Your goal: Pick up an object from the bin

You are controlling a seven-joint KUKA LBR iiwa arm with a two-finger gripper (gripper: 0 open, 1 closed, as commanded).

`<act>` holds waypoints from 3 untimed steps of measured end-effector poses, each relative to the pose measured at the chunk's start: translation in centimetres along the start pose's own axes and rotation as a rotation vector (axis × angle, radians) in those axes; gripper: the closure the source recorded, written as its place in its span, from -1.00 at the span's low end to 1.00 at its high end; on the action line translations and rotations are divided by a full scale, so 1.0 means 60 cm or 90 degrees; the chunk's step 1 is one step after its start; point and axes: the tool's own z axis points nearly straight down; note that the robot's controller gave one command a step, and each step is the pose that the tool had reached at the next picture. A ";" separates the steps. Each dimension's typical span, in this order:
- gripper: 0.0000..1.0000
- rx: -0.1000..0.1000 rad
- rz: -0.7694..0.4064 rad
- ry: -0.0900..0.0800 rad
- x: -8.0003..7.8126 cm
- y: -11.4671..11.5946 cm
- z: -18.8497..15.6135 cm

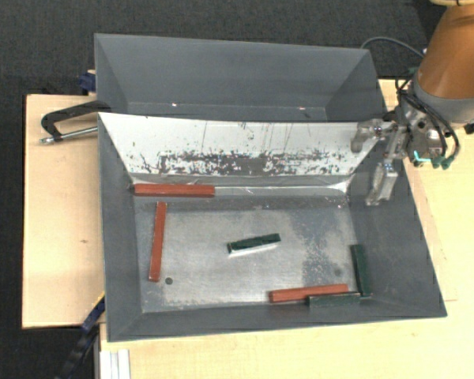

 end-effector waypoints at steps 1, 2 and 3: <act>-1.00 0.001 -0.001 -0.006 -0.002 0.001 -0.009; -1.00 0.001 -0.001 -0.007 -0.002 0.002 -0.007; -1.00 0.000 -0.138 -0.004 -0.004 0.003 0.062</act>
Offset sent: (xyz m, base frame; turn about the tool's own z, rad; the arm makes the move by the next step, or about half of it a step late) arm -0.0258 0.0834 -0.1329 -0.0426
